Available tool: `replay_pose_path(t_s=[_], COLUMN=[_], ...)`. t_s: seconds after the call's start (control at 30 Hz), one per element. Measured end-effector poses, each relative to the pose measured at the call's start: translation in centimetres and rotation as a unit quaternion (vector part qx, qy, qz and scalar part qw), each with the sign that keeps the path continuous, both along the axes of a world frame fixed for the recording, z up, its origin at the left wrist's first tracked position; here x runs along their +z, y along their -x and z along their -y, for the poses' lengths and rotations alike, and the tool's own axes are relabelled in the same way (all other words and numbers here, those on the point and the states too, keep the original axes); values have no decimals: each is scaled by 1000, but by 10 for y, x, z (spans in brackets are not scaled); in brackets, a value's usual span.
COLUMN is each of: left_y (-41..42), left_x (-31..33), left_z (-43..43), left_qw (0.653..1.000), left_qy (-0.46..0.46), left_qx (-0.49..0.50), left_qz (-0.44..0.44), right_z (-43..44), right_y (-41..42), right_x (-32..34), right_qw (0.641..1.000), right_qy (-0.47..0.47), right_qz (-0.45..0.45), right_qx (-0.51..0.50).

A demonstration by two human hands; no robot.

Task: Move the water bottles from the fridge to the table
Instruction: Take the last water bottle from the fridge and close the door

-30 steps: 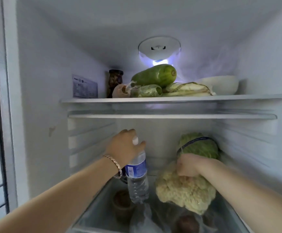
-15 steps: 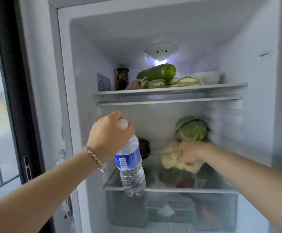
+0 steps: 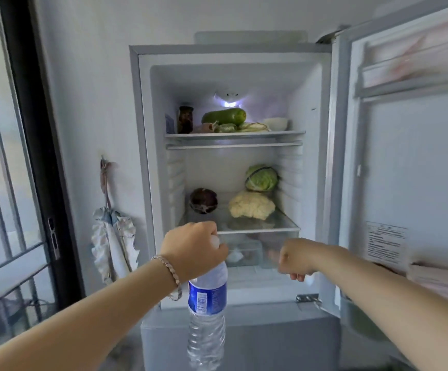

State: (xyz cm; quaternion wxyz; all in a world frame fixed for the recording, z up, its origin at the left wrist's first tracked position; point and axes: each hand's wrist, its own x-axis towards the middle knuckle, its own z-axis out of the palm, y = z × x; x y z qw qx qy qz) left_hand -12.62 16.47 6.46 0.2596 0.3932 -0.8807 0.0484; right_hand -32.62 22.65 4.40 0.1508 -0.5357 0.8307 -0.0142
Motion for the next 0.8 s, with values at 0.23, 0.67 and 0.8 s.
replay_pose_path(t_s=[0.23,0.67,0.8], left_y=[-11,25,57], left_x=[-46,-74,-77], left_z=[-112,-320,-360], left_qw=[998,994,989], left_qy=[-39,-69,-46], left_qx=[40,-11,-61], left_qz=[1,87,124], right_z=[-143,-396,-461], right_y=[-8,38,53], right_x=[-16,-57,-66], right_qw=[999,996,983], right_qy=[19,23,81], right_qz=[-22,5,26], right_qx=[15,-87,-163])
